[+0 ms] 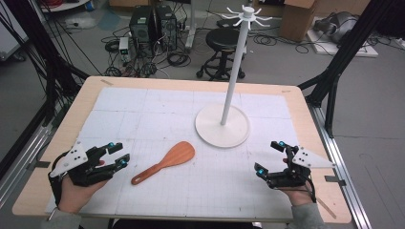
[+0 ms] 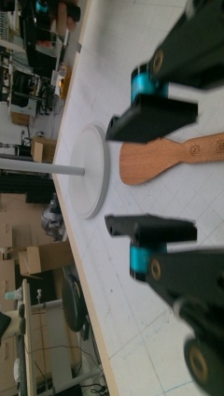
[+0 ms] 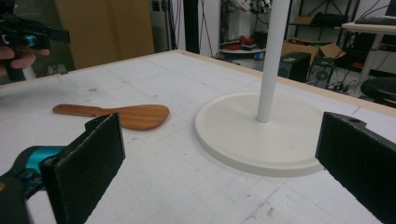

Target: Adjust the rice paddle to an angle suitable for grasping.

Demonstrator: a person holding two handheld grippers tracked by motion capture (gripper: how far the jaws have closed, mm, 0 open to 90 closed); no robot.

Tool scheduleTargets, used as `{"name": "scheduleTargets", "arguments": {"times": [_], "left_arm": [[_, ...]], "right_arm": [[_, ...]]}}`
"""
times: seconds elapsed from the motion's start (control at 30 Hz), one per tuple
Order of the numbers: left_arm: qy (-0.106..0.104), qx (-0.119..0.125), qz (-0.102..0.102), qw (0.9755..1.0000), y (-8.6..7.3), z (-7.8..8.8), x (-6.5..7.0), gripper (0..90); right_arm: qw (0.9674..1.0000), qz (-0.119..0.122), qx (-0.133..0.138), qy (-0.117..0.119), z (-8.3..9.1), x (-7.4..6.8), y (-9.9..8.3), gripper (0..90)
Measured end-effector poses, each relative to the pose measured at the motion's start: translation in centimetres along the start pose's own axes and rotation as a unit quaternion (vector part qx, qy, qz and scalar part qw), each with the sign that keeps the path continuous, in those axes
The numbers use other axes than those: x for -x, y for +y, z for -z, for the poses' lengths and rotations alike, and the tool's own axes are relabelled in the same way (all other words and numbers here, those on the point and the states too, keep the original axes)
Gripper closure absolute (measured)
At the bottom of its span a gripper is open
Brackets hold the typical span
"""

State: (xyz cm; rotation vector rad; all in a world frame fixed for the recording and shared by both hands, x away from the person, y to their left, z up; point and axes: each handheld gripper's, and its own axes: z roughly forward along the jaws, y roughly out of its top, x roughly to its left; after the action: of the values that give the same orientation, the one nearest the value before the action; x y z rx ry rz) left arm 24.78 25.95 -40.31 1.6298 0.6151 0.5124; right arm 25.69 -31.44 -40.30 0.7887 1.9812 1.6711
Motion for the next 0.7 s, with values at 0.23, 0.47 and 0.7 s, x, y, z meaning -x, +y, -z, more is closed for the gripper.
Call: {"name": "scheduleTargets", "arguments": {"times": [0.23,0.47,0.7], "left_arm": [[-0.024,-0.023,-0.033,0.9989,-0.1,-0.6,0.6,89.1],[-0.046,-0.045,-0.03,0.9975,0.1,-1.5,0.7,89.7],[-0.049,-0.076,0.004,0.9959,-0.2,-3.0,0.1,89.7]], "right_arm": [[1.0,-0.002,-0.001,0.001,0.0,0.0,0.0,0.0],[1.0,-0.001,-0.002,0.005,-0.1,-0.1,-0.1,0.0],[1.0,0.0,-0.005,0.004,-0.1,-0.1,-0.1,0.0]]}}
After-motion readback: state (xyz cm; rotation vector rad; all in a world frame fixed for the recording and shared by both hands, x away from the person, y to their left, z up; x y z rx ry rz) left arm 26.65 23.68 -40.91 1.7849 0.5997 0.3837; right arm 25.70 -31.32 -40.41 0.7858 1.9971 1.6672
